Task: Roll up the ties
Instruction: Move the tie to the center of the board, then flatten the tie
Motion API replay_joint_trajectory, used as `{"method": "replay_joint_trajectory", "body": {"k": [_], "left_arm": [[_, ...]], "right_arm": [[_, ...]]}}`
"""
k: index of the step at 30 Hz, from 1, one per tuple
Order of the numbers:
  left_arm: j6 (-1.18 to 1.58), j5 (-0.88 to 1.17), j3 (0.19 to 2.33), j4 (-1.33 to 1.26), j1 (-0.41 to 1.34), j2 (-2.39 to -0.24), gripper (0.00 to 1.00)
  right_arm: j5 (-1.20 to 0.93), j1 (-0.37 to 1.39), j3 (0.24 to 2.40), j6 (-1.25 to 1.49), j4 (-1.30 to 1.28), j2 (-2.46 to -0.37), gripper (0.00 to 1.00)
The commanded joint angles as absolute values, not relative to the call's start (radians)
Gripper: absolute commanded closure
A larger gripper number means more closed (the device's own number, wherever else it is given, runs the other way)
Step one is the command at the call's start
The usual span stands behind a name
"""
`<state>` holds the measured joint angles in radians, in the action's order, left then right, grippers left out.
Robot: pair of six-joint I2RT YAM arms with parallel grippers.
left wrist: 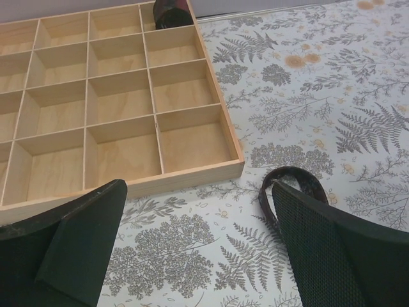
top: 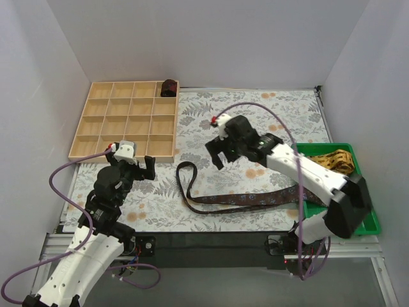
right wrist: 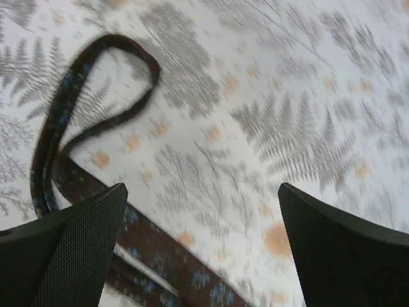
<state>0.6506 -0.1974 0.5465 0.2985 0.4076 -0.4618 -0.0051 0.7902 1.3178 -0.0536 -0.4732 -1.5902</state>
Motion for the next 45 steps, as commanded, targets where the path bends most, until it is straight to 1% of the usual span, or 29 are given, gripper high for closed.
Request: {"method": "replay_joint_trajectory", "body": {"k": [1, 2, 3, 5, 6, 8, 12, 13, 18, 22, 25, 29, 33, 37, 38, 42, 43, 44, 45], "left_arm": [[0.647, -0.187, 0.557, 0.296, 0.402, -0.437, 0.1], [0.65, -0.184, 0.555, 0.295, 0.402, -0.436, 0.1], [0.649, -0.183, 0.555, 0.295, 0.4, -0.431, 0.1], [0.65, -0.178, 0.555, 0.295, 0.4, -0.425, 0.1], [0.653, -0.178, 0.555, 0.295, 0.4, -0.419, 0.1], [0.653, -0.176, 0.554, 0.295, 0.4, -0.411, 0.09], [0.653, -0.175, 0.554, 0.296, 0.4, -0.407, 0.1], [0.655, -0.175, 0.554, 0.296, 0.4, -0.407, 0.1], [0.653, -0.178, 0.554, 0.298, 0.4, -0.413, 0.1], [0.653, -0.175, 0.557, 0.298, 0.399, -0.42, 0.1], [0.653, -0.172, 0.558, 0.296, 0.394, -0.417, 0.09], [0.655, -0.166, 0.557, 0.299, 0.393, -0.405, 0.09], [0.657, -0.158, 0.554, 0.298, 0.393, -0.403, 0.1], [0.657, -0.156, 0.554, 0.299, 0.393, -0.406, 0.1], [0.657, -0.156, 0.555, 0.298, 0.393, -0.408, 0.1], [0.657, -0.152, 0.555, 0.299, 0.393, -0.419, 0.1], [0.657, -0.149, 0.554, 0.298, 0.393, -0.423, 0.1], [0.657, -0.146, 0.555, 0.298, 0.393, -0.425, 0.1], [0.655, -0.143, 0.554, 0.298, 0.393, -0.431, 0.1]], "right_arm": [[0.274, 0.706, 1.105, 0.314, -0.482, -1.304, 0.06], [0.291, 0.686, 0.981, 0.442, -0.482, -1.252, 0.02], [0.31, 0.664, 0.93, 0.495, -0.482, -1.158, 0.02], [0.316, 0.589, 0.791, 0.602, -0.502, -1.074, 0.02], [0.314, 0.568, 0.751, 0.685, -0.511, -1.01, 0.02], [0.339, 0.513, 0.678, 0.754, -0.557, -0.942, 0.02], [0.449, 0.457, 0.634, 0.889, -0.656, -0.884, 0.02], [0.452, 0.433, 0.621, 0.946, -0.693, -0.878, 0.02], [0.448, 0.413, 0.627, 1.02, -0.782, -0.845, 0.02], [0.442, 0.408, 0.66, 1.077, -0.949, -0.838, 0.02], [0.459, 0.399, 0.632, 1.138, -1.006, -0.793, 0.02], [0.465, 0.367, 0.572, 1.196, -1.0, -0.767, 0.02], [0.451, 0.342, 0.499, 1.226, -0.91, -0.758, 0.02], [0.508, 0.337, 0.41, 1.252, -0.741, -0.689, 0.09], [0.517, 0.334, 0.396, 1.252, -0.715, -0.675, 0.13], [0.561, 0.328, 0.345, 1.241, -0.641, -0.658, 0.21], [0.564, 0.327, 0.338, 1.233, -0.612, -0.661, 0.26], [0.569, 0.325, 0.327, 1.226, -0.597, -0.661, 0.33], [0.575, 0.327, 0.322, 1.218, -0.585, -0.667, 0.36]]}}
